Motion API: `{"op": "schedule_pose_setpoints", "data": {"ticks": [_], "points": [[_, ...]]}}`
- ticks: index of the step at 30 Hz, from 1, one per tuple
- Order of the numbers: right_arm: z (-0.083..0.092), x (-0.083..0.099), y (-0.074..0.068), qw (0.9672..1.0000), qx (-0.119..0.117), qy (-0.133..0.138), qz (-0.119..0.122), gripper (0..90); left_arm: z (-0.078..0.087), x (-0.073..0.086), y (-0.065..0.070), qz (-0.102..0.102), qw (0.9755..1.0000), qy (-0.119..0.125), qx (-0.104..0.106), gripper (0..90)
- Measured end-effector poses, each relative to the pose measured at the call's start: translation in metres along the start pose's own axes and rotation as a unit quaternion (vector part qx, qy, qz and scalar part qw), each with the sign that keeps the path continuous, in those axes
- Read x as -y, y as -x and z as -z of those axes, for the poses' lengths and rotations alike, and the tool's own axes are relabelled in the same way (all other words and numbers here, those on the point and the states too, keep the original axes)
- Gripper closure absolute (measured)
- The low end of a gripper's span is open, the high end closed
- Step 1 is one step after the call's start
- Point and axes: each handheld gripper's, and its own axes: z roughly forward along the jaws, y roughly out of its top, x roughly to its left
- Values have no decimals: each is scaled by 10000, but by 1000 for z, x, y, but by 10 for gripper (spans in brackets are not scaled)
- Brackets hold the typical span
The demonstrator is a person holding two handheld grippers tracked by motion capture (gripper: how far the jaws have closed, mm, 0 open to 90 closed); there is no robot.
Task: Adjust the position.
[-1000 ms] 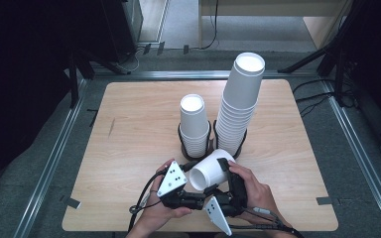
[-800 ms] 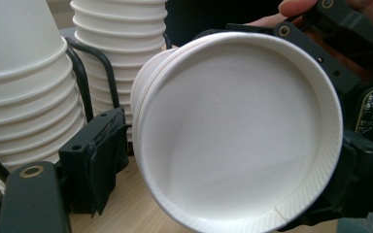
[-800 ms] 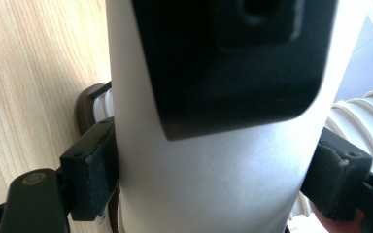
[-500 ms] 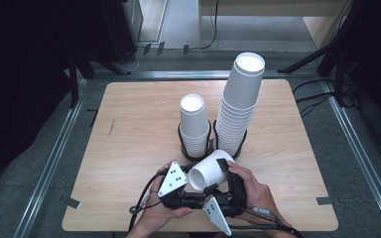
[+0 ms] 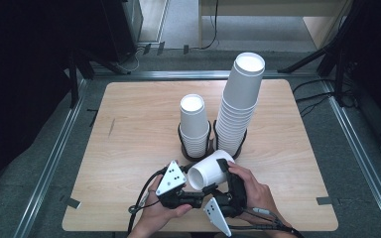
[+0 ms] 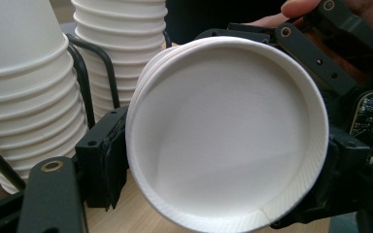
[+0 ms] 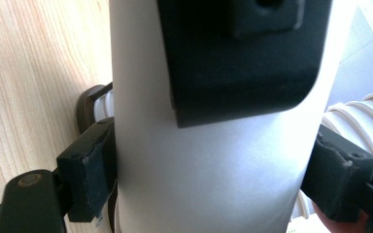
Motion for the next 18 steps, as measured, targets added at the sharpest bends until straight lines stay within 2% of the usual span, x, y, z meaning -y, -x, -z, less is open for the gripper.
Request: {"op": "schedule_pose_setpoints", "data": {"ticks": [6,10,18], "points": [[-1,0,0,10000,35,-30,1,124,0,0,2,-28,10000,8,-36,240],[0,0,-4,9996,184,73,200,71,2,0,0,11,10000,49,-39,249],[2,0,-3,9999,77,41,105,5,5,0,-6,120,9997,153,-113,254]]}}
